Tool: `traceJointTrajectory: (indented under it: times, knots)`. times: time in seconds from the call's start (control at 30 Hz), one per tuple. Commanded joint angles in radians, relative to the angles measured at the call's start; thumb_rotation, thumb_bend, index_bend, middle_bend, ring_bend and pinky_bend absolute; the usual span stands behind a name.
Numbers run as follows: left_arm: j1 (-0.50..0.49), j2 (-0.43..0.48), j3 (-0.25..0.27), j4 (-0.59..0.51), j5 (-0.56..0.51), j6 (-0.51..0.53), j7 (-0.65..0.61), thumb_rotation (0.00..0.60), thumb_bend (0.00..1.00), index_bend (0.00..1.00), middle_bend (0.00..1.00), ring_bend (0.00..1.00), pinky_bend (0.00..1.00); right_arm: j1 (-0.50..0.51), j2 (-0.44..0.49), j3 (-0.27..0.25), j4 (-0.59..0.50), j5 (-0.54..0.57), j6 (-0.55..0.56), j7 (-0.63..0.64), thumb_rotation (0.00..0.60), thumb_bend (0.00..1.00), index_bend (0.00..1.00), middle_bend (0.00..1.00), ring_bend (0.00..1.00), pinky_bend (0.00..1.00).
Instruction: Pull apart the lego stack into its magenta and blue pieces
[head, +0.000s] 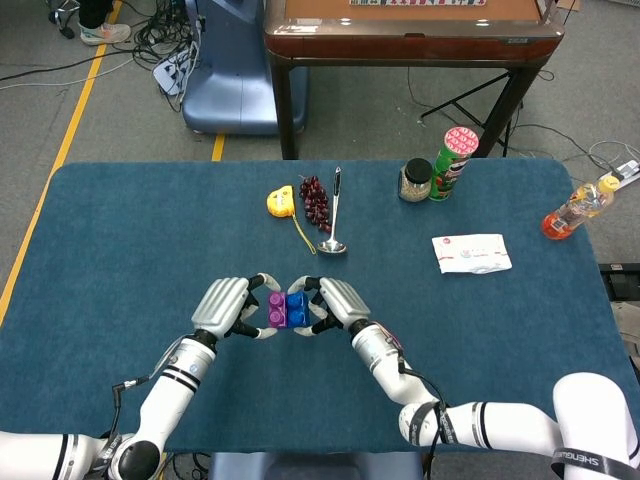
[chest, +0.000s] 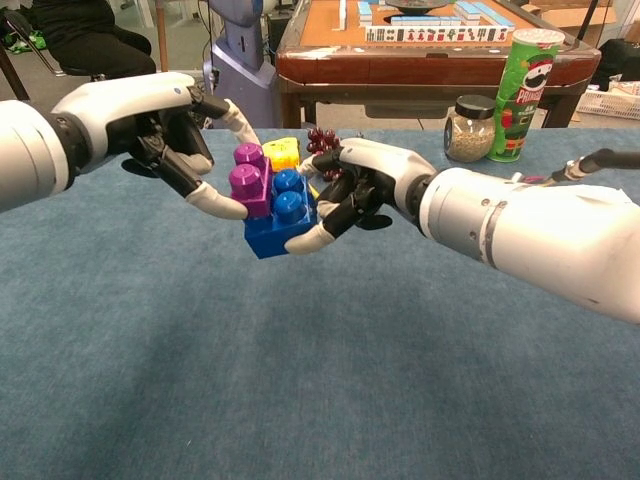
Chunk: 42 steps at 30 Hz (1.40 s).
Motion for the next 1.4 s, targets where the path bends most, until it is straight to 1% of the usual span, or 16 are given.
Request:
traceJointTrajectory:
  times: [0.03, 0.3, 0.5, 0.73, 0.8, 0.83, 0.87, 0.9, 0.97, 1.0, 1.07, 1.13, 1.27, 1.33, 1.4]
  knots:
    - [0.003, 0.005, 0.001, 0.0, 0.0, 0.0, -0.005, 0.6, 0.23, 0.63, 1.0, 0.98, 1.0, -0.003, 0.001, -0.004, 0.002, -0.002, 0.002, -0.003, 0.6, 0.31, 0.57, 1.0, 1.0, 1.0]
    - [0.017, 0.023, 0.013, 0.01, -0.002, 0.0, -0.016, 0.6, 0.23, 0.63, 1.0, 0.98, 1.0, -0.021, 0.013, -0.017, 0.009, -0.012, 0.008, -0.001, 0.6, 0.31, 0.57, 1.0, 1.0, 1.0]
    - [0.02, 0.021, 0.054, 0.061, -0.021, -0.007, 0.026, 0.6, 0.23, 0.63, 1.0, 0.98, 1.0, -0.048, 0.051, -0.044, 0.009, -0.04, 0.023, -0.017, 0.6, 0.3, 0.57, 1.0, 1.0, 1.0]
    - [0.002, -0.021, 0.107, 0.149, -0.057, -0.029, 0.115, 0.6, 0.23, 0.62, 1.0, 0.97, 1.0, -0.071, 0.081, -0.078, 0.043, -0.077, 0.056, -0.063, 0.6, 0.29, 0.57, 1.0, 1.0, 1.0]
    - [-0.003, -0.032, 0.117, 0.167, -0.063, -0.03, 0.14, 0.6, 0.23, 0.61, 1.0, 0.97, 1.0, -0.076, 0.082, -0.087, 0.057, -0.087, 0.059, -0.074, 0.6, 0.27, 0.57, 1.0, 1.0, 1.0]
    - [-0.005, -0.04, 0.122, 0.178, -0.064, -0.028, 0.154, 0.6, 0.23, 0.61, 1.0, 0.96, 1.0, -0.078, 0.082, -0.094, 0.066, -0.095, 0.062, -0.081, 0.6, 0.24, 0.56, 1.0, 1.0, 1.0]
    - [-0.007, -0.046, 0.126, 0.187, -0.063, -0.024, 0.166, 0.6, 0.23, 0.61, 1.0, 0.96, 1.0, -0.08, 0.081, -0.098, 0.073, -0.102, 0.067, -0.087, 0.6, 0.2, 0.55, 1.0, 1.0, 1.0]
    - [-0.009, -0.054, 0.132, 0.198, -0.061, -0.02, 0.182, 0.6, 0.23, 0.6, 1.0, 0.96, 1.0, -0.082, 0.079, -0.104, 0.081, -0.111, 0.07, -0.095, 0.6, 0.15, 0.53, 1.0, 1.0, 1.0]
    - [-0.012, -0.064, 0.139, 0.211, -0.065, -0.015, 0.205, 0.6, 0.23, 0.54, 1.0, 0.96, 1.0, -0.085, 0.075, -0.108, 0.09, -0.12, 0.074, -0.103, 0.6, 0.04, 0.46, 1.0, 1.0, 1.0]
    - [-0.015, -0.069, 0.144, 0.216, -0.072, -0.015, 0.223, 0.6, 0.21, 0.51, 1.0, 0.96, 1.0, -0.086, 0.075, -0.11, 0.094, -0.121, 0.072, -0.106, 0.6, 0.01, 0.43, 1.0, 1.0, 1.0]
    - [-0.018, -0.074, 0.145, 0.22, -0.087, -0.015, 0.242, 0.6, 0.12, 0.36, 1.0, 0.96, 1.0, -0.087, 0.076, -0.109, 0.095, -0.122, 0.065, -0.107, 0.6, 0.0, 0.34, 1.0, 1.0, 1.0]
    - [-0.02, -0.081, 0.146, 0.223, -0.098, -0.013, 0.257, 0.6, 0.05, 0.27, 1.0, 0.97, 1.0, -0.089, 0.079, -0.107, 0.095, -0.124, 0.057, -0.102, 0.6, 0.0, 0.27, 1.0, 1.0, 1.0]
    - [-0.016, -0.082, 0.147, 0.218, -0.114, 0.001, 0.278, 0.6, 0.03, 0.16, 1.0, 0.97, 1.0, -0.095, 0.087, -0.106, 0.092, -0.139, 0.048, -0.089, 0.6, 0.0, 0.18, 1.0, 1.0, 1.0]
    - [-0.011, -0.075, 0.151, 0.211, -0.119, 0.011, 0.289, 0.6, 0.03, 0.12, 1.0, 0.97, 1.0, -0.102, 0.095, -0.104, 0.084, -0.157, 0.051, -0.075, 0.6, 0.0, 0.16, 1.0, 1.0, 1.0]
    - [-0.002, -0.061, 0.149, 0.192, -0.12, 0.023, 0.285, 0.6, 0.03, 0.11, 1.0, 0.98, 1.0, -0.112, 0.109, -0.103, 0.069, -0.184, 0.059, -0.059, 0.6, 0.0, 0.16, 1.0, 1.0, 1.0]
